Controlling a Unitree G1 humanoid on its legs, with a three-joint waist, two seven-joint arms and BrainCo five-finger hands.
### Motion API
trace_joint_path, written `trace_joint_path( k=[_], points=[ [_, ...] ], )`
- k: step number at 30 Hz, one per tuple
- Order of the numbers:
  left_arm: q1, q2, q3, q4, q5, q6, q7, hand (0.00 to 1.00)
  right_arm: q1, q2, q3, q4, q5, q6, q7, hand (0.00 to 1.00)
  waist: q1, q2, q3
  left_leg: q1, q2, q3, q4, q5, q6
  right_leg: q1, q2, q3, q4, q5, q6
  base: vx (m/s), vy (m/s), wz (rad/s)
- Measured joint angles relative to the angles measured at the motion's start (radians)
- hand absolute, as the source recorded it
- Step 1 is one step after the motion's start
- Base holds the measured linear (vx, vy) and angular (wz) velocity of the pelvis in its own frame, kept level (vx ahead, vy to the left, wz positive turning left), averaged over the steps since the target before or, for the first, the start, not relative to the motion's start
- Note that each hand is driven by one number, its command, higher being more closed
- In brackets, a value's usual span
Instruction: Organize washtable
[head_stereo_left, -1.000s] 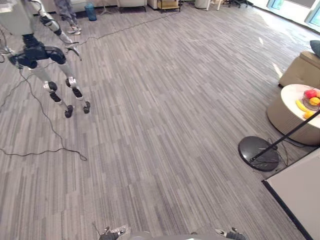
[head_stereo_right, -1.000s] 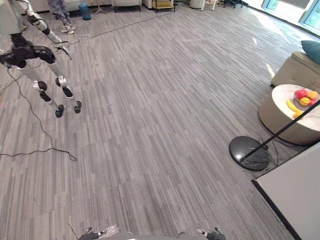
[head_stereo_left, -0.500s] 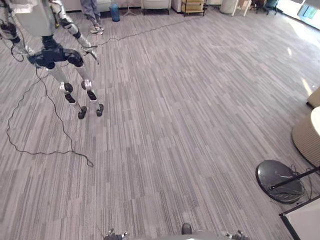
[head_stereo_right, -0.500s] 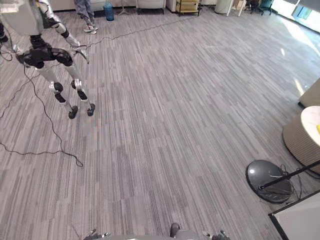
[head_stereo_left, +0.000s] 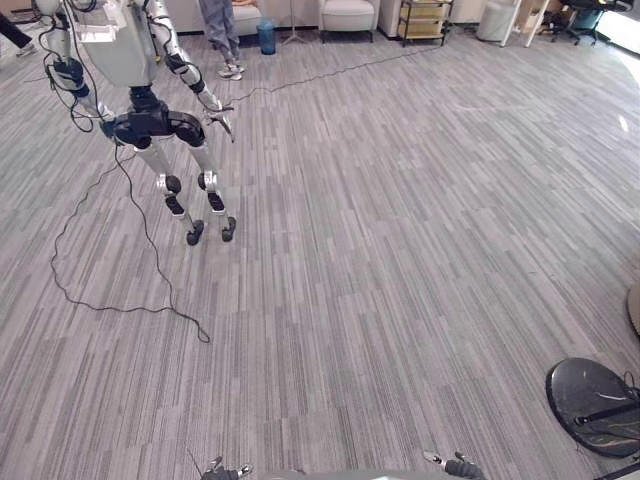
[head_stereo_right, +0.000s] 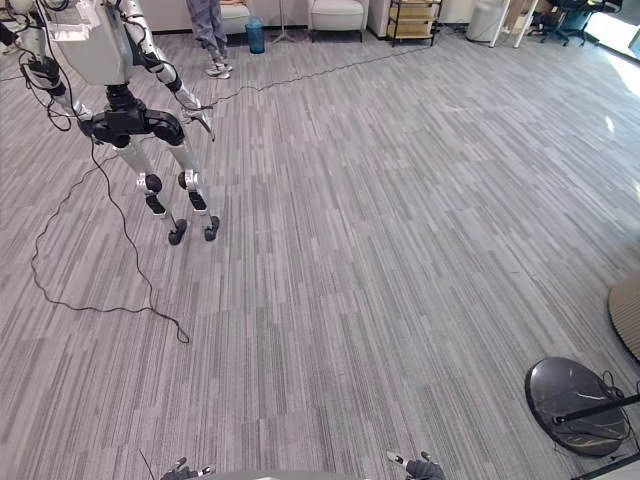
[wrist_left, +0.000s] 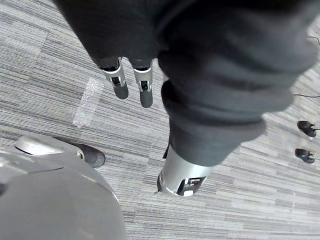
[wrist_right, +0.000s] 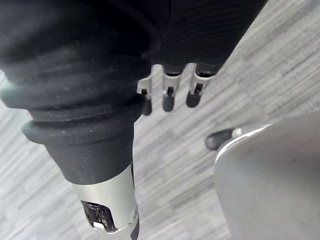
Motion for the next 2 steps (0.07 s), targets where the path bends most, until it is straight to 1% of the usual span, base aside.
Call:
trace_joint_path(
  k=[2],
  points=[
    [-0.001, 0.005, -0.006, 0.0, 0.011, 0.0, -0.003, 0.0, -0.002, -0.001, 0.0, 0.008, -0.003, 0.0, 0.0, 0.0, 0.0, -0.004, -0.002, 0.005, -0.006, 0.007, -0.012, 0.006, 0.006, -0.002, -0.006, 0.001, -0.004, 0.005, 0.006, 0.0, 0.041, -0.08]
  ],
)
